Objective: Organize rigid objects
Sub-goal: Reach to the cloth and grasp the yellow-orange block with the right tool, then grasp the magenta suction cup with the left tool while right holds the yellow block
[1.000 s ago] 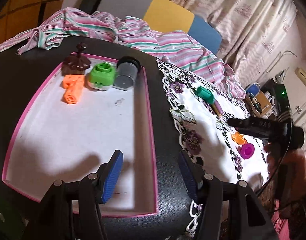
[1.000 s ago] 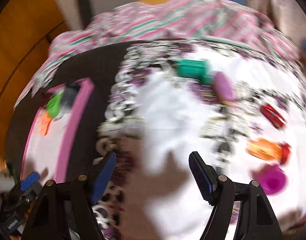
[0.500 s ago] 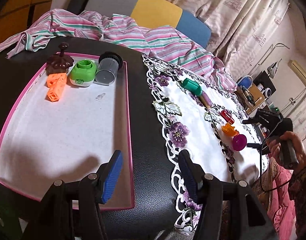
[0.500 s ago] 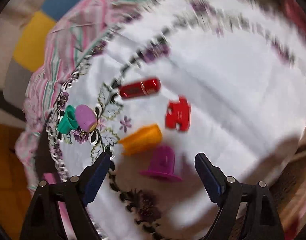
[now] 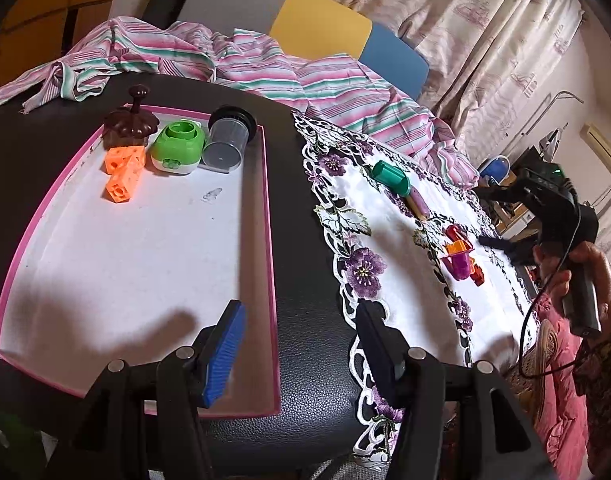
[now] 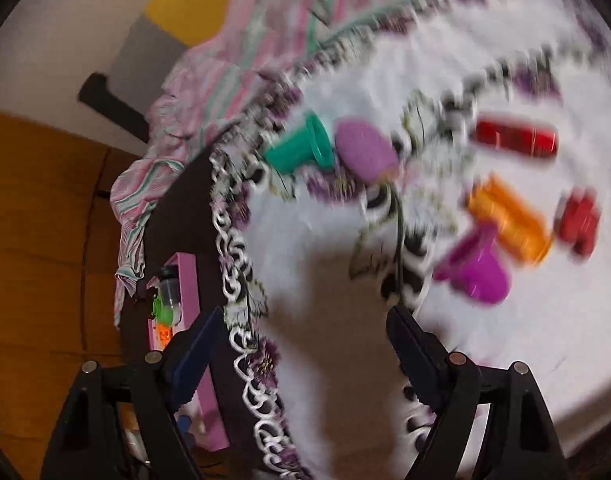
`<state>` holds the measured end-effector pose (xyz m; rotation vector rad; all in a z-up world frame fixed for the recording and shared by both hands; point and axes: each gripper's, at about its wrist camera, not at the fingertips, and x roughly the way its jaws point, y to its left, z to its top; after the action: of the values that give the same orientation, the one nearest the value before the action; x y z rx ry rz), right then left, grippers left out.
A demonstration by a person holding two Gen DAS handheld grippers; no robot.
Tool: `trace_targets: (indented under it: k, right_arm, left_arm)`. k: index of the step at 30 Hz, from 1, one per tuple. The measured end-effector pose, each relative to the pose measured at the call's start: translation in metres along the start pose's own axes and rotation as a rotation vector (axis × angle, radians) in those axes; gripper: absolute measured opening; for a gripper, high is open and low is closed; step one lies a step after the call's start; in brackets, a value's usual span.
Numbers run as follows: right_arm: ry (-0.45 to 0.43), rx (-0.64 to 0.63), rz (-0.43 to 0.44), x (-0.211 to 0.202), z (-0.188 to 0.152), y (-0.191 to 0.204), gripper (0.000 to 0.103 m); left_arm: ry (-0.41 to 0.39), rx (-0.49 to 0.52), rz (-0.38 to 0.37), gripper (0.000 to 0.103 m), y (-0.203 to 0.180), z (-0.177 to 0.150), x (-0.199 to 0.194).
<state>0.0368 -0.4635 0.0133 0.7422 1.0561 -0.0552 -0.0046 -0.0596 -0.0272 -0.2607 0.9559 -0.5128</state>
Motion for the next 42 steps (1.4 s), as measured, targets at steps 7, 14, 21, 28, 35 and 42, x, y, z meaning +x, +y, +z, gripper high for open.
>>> trace_targets:
  k: [7,14,21,28,35,42]
  right_arm:
    - [-0.025,0.17,-0.214,-0.024,0.012,-0.066,0.086]
    - [0.008,0.102,-0.089,0.022,0.008,-0.044,0.086]
    - [-0.117,-0.112,-0.135,-0.003,0.019,0.002,0.085]
    - [-0.04,0.116,-0.44,0.01,0.028,-0.066,0.082]
    - [0.028,0.092,-0.432,0.047,0.025,-0.078,0.056]
    - [-0.006,0.05,-0.387,0.059,0.013,-0.07,0.028]
  left_arm:
    - [0.024,0.018,-0.023,0.058,-0.012,-0.003,0.01]
    - [0.032,0.051,-0.013,0.058,-0.02,-0.005,0.009]
    - [0.026,0.028,-0.002,0.058,-0.017,-0.004,0.008]
    - [0.046,0.062,-0.02,0.058,-0.029,-0.006,0.014]
    - [0.045,0.076,-0.007,0.058,-0.032,-0.005,0.012]
    - [0.065,0.091,-0.002,0.058,-0.041,0.001,0.021]
